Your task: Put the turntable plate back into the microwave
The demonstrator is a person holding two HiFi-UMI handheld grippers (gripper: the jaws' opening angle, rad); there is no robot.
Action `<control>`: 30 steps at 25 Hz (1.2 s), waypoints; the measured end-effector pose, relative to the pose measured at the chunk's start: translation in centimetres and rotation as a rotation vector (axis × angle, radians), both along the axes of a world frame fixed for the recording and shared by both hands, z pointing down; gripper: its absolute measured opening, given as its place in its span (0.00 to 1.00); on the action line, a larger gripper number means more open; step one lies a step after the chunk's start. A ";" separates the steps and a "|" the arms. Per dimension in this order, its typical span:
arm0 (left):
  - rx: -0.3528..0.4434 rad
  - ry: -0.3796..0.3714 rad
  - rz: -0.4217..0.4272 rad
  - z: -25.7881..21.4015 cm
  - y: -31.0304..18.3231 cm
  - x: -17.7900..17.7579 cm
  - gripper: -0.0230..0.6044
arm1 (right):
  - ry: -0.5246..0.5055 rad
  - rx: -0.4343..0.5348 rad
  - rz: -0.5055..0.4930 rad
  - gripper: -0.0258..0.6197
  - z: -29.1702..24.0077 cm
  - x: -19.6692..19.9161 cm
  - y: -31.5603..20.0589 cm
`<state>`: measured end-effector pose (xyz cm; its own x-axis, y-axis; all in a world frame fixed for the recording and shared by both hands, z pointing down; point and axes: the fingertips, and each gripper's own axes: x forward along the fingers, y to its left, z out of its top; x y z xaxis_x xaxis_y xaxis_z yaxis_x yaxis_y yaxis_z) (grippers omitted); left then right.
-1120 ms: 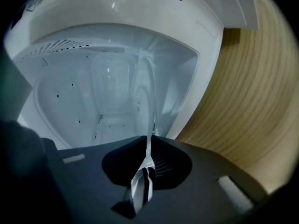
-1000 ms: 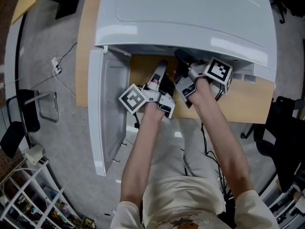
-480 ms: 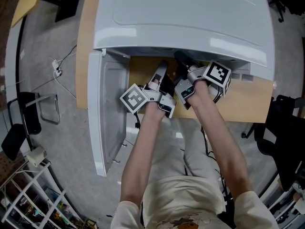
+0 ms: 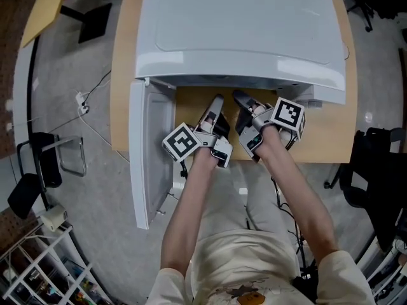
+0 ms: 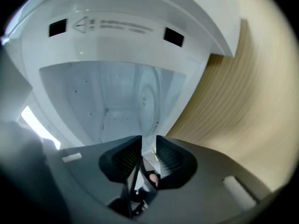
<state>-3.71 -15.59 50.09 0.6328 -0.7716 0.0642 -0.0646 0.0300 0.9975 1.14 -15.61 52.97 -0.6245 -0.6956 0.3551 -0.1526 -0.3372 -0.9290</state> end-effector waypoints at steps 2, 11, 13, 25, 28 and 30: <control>0.055 -0.133 0.055 -1.1 0.8 -0.1 0.03 | 0.090 0.053 -0.051 0.15 -1.6 0.4 0.9; 0.263 -0.665 0.247 -7.9 6.4 0.9 0.03 | 0.412 0.264 -0.189 0.05 -8.5 0.7 4.9; 0.269 -0.750 0.268 -8.3 7.6 0.6 0.03 | 0.475 0.288 -0.213 0.05 -9.1 0.4 6.0; 0.219 -0.944 0.433 -4.4 12.3 0.0 0.03 | 0.869 0.333 -0.310 0.05 -5.6 -0.1 12.1; 0.226 -0.960 0.472 -3.9 12.9 -0.1 0.03 | 0.888 0.317 -0.305 0.05 -5.2 0.0 12.7; 0.226 -0.966 0.489 -3.6 13.2 -0.3 0.03 | 0.905 0.320 -0.299 0.05 -5.4 0.1 12.5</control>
<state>-4.02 -2.37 46.47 0.6326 -0.5080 0.5847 -0.7740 -0.3882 0.5002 1.23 -3.08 47.58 -0.3767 -0.7005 0.6062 -0.8838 0.0757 -0.4618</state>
